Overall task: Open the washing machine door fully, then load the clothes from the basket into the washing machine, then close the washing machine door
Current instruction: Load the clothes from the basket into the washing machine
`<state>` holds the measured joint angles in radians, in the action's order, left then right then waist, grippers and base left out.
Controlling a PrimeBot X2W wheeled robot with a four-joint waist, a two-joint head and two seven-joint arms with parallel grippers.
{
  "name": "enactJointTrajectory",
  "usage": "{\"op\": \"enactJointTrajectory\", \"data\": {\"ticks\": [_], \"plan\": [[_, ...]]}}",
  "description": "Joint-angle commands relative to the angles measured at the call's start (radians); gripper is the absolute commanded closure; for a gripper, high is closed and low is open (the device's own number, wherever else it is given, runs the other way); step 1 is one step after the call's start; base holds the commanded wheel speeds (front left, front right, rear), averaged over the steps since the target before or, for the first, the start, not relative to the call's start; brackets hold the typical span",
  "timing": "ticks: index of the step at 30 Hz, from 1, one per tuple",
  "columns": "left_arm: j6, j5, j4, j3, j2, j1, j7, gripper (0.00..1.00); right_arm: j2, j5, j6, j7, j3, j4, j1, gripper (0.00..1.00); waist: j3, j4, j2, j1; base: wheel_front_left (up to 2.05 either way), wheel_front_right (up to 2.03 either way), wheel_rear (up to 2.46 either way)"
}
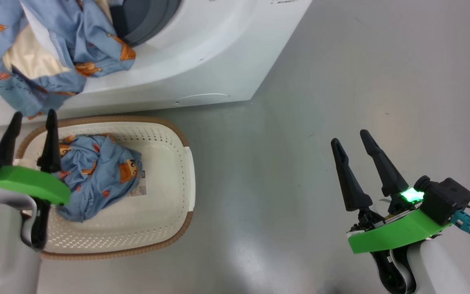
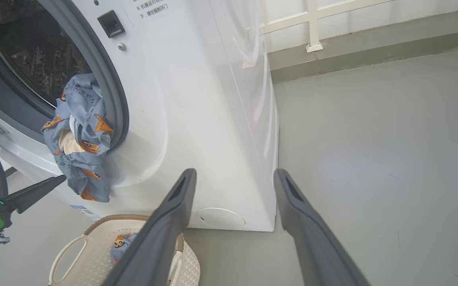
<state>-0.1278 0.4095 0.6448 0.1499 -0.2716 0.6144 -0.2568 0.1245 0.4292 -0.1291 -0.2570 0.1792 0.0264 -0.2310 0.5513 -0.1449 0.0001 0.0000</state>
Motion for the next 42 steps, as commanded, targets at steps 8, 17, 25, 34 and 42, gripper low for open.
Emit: {"op": "enactJointTrajectory", "data": {"ticks": [8,17,25,34,42], "plan": [[-0.003,0.035,0.080,0.022,-0.077,0.098,-0.005,0.00,-0.003,-0.012,-0.002,-0.005,0.040,-0.017,0.001,0.00,0.006,-0.024,-0.0001,0.0000,0.00,0.00,0.00],[-0.003,0.091,0.151,0.072,-0.103,0.175,-0.005,0.00,0.000,-0.012,-0.002,-0.005,0.055,-0.018,-0.003,0.00,0.014,-0.042,-0.0001,0.0000,0.00,0.00,0.00],[-0.003,0.126,0.184,0.113,-0.120,0.236,-0.005,0.00,-0.001,-0.015,-0.002,-0.005,0.061,-0.019,-0.011,0.00,0.029,-0.050,-0.0001,0.0000,0.00,0.00,0.00],[-0.003,0.162,0.182,0.144,-0.133,0.264,-0.005,0.58,0.000,-0.015,-0.002,-0.005,0.067,-0.019,-0.018,0.00,0.034,-0.054,-0.0001,0.0000,0.00,0.00,0.00],[-0.003,0.197,0.149,0.148,-0.131,0.260,-0.005,1.00,0.000,-0.016,-0.002,-0.005,0.058,-0.023,-0.016,0.00,0.032,-0.045,-0.0001,0.0000,0.00,0.00,0.00]]}}
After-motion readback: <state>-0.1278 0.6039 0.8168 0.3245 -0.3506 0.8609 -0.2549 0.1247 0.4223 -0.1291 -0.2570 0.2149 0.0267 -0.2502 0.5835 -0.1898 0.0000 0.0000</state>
